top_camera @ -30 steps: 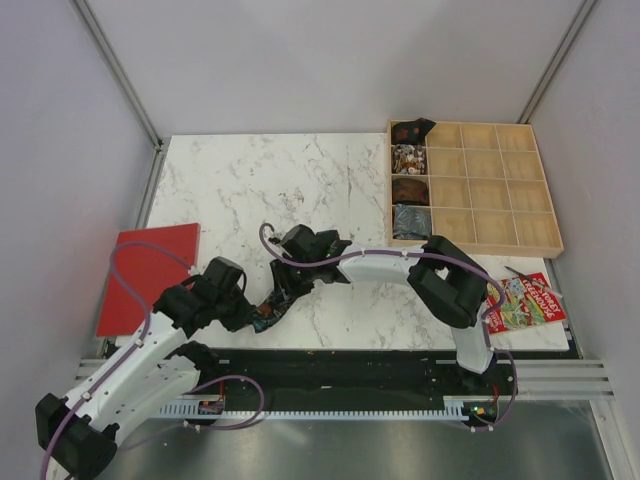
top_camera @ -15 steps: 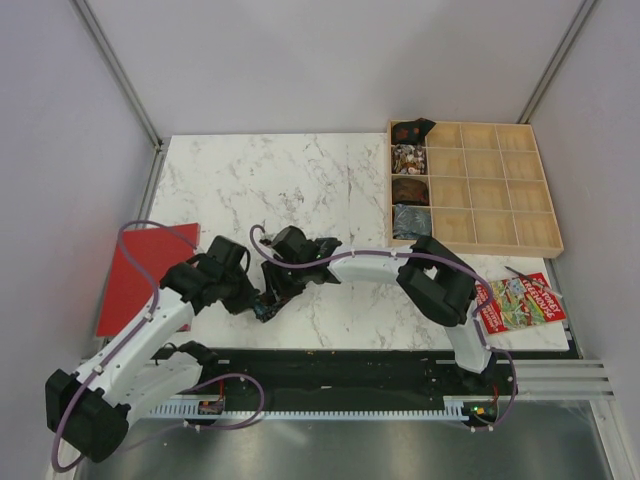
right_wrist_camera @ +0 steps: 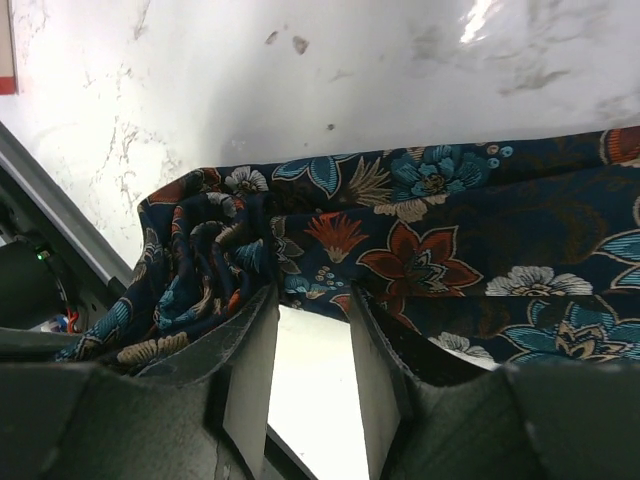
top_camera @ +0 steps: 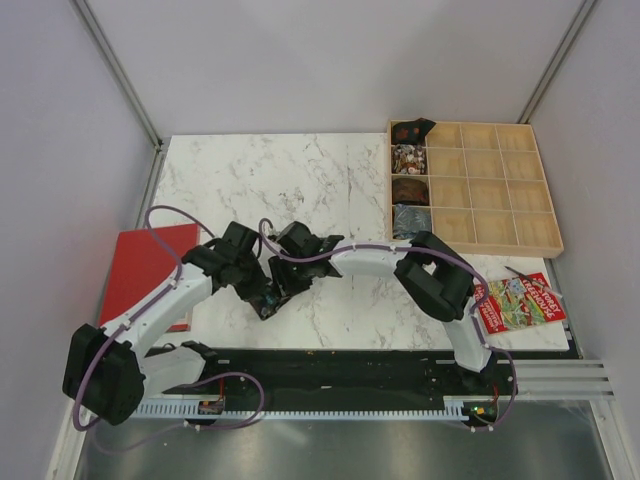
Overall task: Roll the ties
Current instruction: Roll the tie at the center of the board.
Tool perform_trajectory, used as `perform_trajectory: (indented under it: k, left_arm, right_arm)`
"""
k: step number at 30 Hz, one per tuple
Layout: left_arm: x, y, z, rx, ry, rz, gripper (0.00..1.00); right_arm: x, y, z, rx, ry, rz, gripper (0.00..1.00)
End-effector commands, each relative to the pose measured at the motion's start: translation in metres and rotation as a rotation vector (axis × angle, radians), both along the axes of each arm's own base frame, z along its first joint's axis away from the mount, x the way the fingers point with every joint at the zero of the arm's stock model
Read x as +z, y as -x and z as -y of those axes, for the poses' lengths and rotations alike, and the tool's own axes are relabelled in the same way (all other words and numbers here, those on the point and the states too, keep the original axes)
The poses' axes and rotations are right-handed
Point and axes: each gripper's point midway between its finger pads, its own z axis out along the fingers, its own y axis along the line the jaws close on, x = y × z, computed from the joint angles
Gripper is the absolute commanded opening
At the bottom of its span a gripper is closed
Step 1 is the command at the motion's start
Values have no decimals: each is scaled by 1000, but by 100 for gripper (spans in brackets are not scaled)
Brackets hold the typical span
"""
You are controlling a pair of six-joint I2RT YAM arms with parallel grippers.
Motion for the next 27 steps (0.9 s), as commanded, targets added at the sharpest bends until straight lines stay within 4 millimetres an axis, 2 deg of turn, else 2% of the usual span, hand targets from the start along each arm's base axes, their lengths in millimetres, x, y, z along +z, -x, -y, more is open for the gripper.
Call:
perform_trajectory:
  k: [1,10,14,18,22,24,27]
  left_arm:
    - [3,-26,9,-37,3,65,2]
    - [-10,-38,10,-32,-34,48,2]
    - [-17,-43,12,-33,-48,30,2]
    - [-19,-51,15,-22,-50,22,3]
    - [-20,-58,19,-23,-50,17,20]
    - [-16,-64,21,-18,-46,25,23]
    - [-8,-69,26,-19,-21,38,49]
  right_arm:
    - [22,-16,0,11,-49,50,44]
    - [54,-40,40,-62,-37,72,59]
    - [69,-52,69,-114,-1,115,63]
    - [71,-60,100,-161,33,135,64]
    - [74,-57,114,-173,37,143,64]
    - [73,-52,118,-171,39,138,64]
    - [74,-49,121,-173,31,138,64]
